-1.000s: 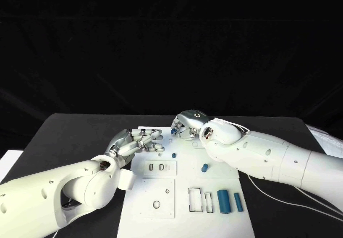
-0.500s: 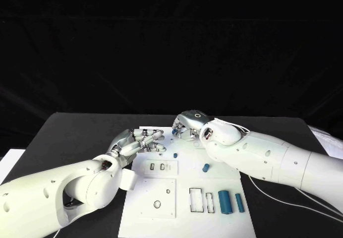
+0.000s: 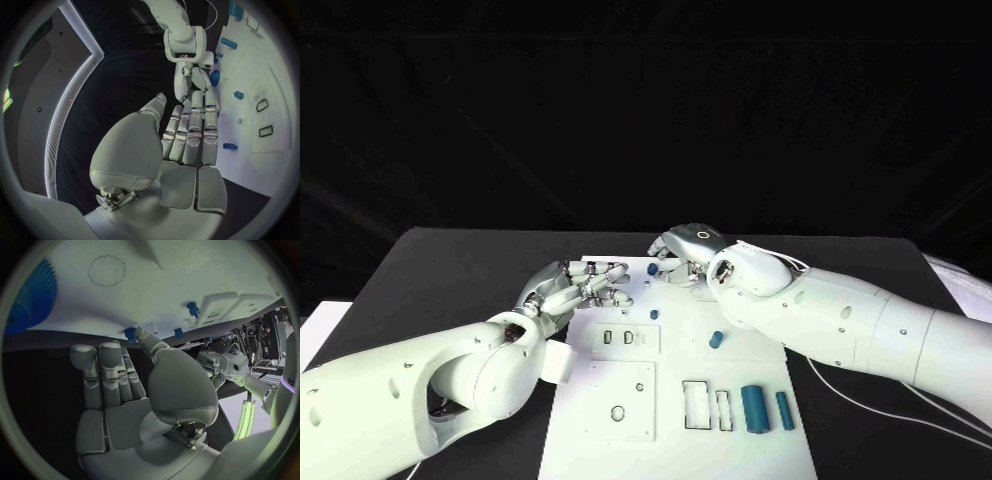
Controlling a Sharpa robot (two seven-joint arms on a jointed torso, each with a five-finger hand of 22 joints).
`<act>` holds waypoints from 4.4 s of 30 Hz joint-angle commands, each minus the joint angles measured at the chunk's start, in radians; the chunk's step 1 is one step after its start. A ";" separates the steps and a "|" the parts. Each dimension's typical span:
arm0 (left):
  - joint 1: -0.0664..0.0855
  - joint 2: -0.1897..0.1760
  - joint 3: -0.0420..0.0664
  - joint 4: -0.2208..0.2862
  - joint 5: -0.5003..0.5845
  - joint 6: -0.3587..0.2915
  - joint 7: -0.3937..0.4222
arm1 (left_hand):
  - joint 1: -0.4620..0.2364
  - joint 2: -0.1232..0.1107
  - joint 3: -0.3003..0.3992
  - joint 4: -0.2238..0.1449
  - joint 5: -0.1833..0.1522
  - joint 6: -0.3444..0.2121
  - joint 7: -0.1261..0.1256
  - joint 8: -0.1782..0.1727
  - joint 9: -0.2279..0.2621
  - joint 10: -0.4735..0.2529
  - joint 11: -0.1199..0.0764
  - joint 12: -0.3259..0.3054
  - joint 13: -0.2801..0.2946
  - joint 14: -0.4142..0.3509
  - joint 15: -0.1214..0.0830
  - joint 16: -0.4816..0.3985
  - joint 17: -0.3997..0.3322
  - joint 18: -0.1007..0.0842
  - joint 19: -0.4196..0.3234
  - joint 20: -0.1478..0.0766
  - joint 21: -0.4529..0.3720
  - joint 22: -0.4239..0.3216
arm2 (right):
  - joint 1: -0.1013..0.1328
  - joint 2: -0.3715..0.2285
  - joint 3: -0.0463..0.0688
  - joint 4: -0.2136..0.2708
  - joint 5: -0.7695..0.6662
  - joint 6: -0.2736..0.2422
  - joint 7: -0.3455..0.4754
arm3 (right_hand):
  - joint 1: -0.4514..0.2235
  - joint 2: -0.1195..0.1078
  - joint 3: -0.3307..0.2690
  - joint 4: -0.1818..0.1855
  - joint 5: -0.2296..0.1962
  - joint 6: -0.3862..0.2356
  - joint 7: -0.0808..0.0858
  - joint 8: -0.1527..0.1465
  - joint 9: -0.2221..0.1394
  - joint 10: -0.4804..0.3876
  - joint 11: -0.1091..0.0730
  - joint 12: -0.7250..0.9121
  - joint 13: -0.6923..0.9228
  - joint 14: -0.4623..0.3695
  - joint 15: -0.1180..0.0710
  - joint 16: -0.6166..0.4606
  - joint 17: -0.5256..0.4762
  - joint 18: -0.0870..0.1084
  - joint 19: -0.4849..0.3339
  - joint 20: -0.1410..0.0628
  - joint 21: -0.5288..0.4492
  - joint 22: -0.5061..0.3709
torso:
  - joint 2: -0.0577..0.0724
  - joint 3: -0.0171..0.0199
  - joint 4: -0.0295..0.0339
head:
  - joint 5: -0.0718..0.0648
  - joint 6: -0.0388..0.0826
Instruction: Assemble the parts on the task board
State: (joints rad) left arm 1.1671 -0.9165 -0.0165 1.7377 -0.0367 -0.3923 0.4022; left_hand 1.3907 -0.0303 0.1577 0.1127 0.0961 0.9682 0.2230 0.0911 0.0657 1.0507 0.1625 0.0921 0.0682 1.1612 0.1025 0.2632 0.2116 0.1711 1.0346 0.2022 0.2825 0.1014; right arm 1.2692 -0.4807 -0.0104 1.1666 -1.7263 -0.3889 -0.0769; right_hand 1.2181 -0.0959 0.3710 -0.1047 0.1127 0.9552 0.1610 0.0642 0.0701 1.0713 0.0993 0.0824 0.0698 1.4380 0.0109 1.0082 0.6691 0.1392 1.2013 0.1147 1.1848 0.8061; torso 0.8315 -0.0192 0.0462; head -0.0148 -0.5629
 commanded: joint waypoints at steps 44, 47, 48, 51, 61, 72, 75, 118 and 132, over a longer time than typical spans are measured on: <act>-0.001 0.005 0.000 -0.019 -0.006 0.021 0.006 | 0.004 0.008 0.003 -0.013 0.005 0.000 0.005 -0.006 0.000 -0.002 0.003 -0.006 0.000 -0.011 -0.001 0.007 0.005 0.010 -0.003 0.005 -0.008 -0.001 | 0.030 -0.271 0.017 0.180 0.211 0.194 -0.133 | 0.089 -0.011 -0.207 0.164 0.102 0.014 -0.018 0.005 0.008 0.193 -0.048 0.870 0.866 0.074 -0.036 0.375 0.526 -0.042 0.125 -0.034 0.180 0.280 | -0.018 0.0144 -0.0264 | -0.008 0.004; -0.001 0.005 0.000 -0.020 -0.006 0.019 0.006 | 0.007 0.007 0.005 -0.017 0.005 -0.002 0.006 -0.007 0.000 -0.003 0.003 -0.007 0.000 -0.011 -0.001 0.009 0.007 0.011 -0.002 0.005 -0.008 -0.002 | 0.030 -0.264 0.016 0.173 0.220 0.202 -0.133 | 0.087 -0.010 -0.208 0.168 0.103 0.014 -0.018 0.005 0.008 0.195 -0.047 0.879 0.876 0.074 -0.036 0.377 0.530 -0.042 0.126 -0.034 0.181 0.282 | -0.018 0.0149 -0.0256 | -0.006 0.002; -0.001 0.005 0.000 -0.020 -0.006 0.019 0.006 | 0.008 0.007 0.005 -0.017 0.005 -0.002 0.006 -0.008 0.000 -0.004 0.003 -0.007 0.000 -0.011 -0.001 0.009 0.007 0.011 -0.002 0.005 -0.008 -0.002 | 0.029 -0.262 0.016 0.171 0.222 0.205 -0.133 | 0.087 -0.010 -0.209 0.169 0.104 0.015 -0.018 0.005 0.008 0.195 -0.047 0.880 0.877 0.074 -0.036 0.377 0.531 -0.042 0.126 -0.034 0.181 0.282 | -0.018 0.0152 -0.0257 | -0.006 0.002; -0.001 0.005 0.000 -0.021 -0.006 0.019 0.006 | 0.008 0.007 0.005 -0.017 0.005 -0.002 0.006 -0.008 0.000 -0.004 0.003 -0.007 0.000 -0.011 -0.001 0.009 0.007 0.011 -0.002 0.005 -0.008 -0.002 | 0.029 -0.256 0.016 0.164 0.227 0.214 -0.132 | 0.086 -0.008 -0.210 0.172 0.105 0.017 -0.018 0.007 0.009 0.196 -0.047 0.886 0.884 0.074 -0.036 0.379 0.534 -0.043 0.126 -0.033 0.182 0.283 | -0.017 0.0152 -0.0265 | -0.004 0.001; -0.001 0.005 0.000 -0.022 -0.006 0.022 0.004 | 0.010 0.008 0.008 -0.021 0.005 -0.003 0.006 -0.009 0.000 -0.005 0.004 -0.009 -0.001 -0.012 -0.001 0.010 0.008 0.011 -0.001 0.005 -0.007 -0.002 | 0.027 -0.237 0.014 0.131 0.231 0.238 -0.130 | 0.084 -0.003 -0.211 0.180 0.106 0.024 -0.019 0.010 0.010 0.200 -0.048 0.902 0.903 0.074 -0.036 0.383 0.541 -0.043 0.126 -0.033 0.185 0.286 | -0.018 0.0151 -0.0264 | -0.003 -0.003; -0.001 0.005 0.000 -0.022 -0.006 0.025 0.002 | 0.012 0.010 0.011 -0.024 0.005 -0.005 0.007 -0.010 0.000 -0.007 0.004 -0.010 -0.001 -0.013 -0.001 0.011 0.010 0.011 0.000 0.005 -0.007 -0.002 | 0.024 -0.224 0.011 0.111 0.220 0.262 -0.121 | 0.083 0.007 -0.210 0.191 0.110 0.039 -0.022 0.017 0.013 0.204 -0.050 0.920 0.925 0.073 -0.037 0.384 0.542 -0.043 0.126 -0.033 0.187 0.289 | -0.018 0.0147 -0.0262 | -0.003 -0.007; -0.001 0.005 0.000 -0.022 -0.006 0.025 0.002 | 0.013 0.011 0.013 -0.025 0.005 -0.006 0.008 -0.010 0.000 -0.008 0.005 -0.010 -0.001 -0.014 -0.001 0.012 0.010 0.011 0.000 0.005 -0.007 -0.002 | 0.023 -0.221 0.011 0.109 0.220 0.266 -0.118 | 0.083 0.010 -0.209 0.193 0.112 0.046 -0.023 0.020 0.015 0.208 -0.051 0.930 0.936 0.073 -0.038 0.385 0.543 -0.043 0.125 -0.034 0.188 0.290 | -0.018 0.0148 -0.0255 | -0.003 -0.007; -0.001 0.003 0.000 -0.029 0.009 0.020 0.004 | 0.015 0.016 0.018 -0.028 0.006 -0.007 0.008 -0.011 0.000 -0.008 0.005 -0.011 -0.001 -0.016 -0.001 0.013 0.013 0.010 0.000 0.004 -0.007 -0.002 | 0.011 -0.148 0.008 0.284 0.062 0.066 -0.201 | 0.119 0.051 -0.118 0.177 0.078 0.156 -0.058 0.054 0.032 0.273 -0.081 1.034 1.058 0.079 -0.063 0.408 0.588 -0.055 0.156 -0.057 0.223 0.353 | -0.017 0.0136 -0.0233 | 0.006 -0.009; -0.001 0.007 0.000 -0.032 0.009 0.022 0.004 | 0.015 0.016 0.018 -0.028 0.006 -0.007 0.008 -0.011 0.000 -0.008 0.005 -0.011 -0.001 -0.016 -0.001 0.013 0.013 0.010 0.000 0.004 -0.007 -0.002 | -0.007 -0.066 0.002 0.226 0.056 0.082 -0.191 | 0.113 0.050 -0.115 0.179 0.078 0.154 -0.057 0.051 0.032 0.270 -0.081 1.029 1.056 0.078 -0.063 0.407 0.585 -0.055 0.156 -0.057 0.223 0.353 | -0.017 0.0145 -0.0256 | 0.012 -0.014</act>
State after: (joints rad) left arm 1.1659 -0.9118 -0.0168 1.7047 -0.0307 -0.3882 0.3993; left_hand 1.4025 -0.0185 0.1742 0.0907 0.0961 0.9647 0.2266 0.0866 0.0656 1.0471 0.1661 0.0871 0.0682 1.1547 0.1021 0.2710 0.2227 0.1710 1.0345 0.2022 0.2788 0.1010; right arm 1.2639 -0.5511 -0.0084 1.3994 -1.6530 -0.3156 -0.2695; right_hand 1.3349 -0.0576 0.2406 0.0670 0.1870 1.0773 0.1196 0.1077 0.0891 1.3431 0.0194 1.1178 1.1274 1.4684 -0.0451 1.4164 1.2553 0.0986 1.3521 0.0573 1.4024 1.1597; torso 0.8149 -0.0053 0.0215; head -0.0035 -0.5745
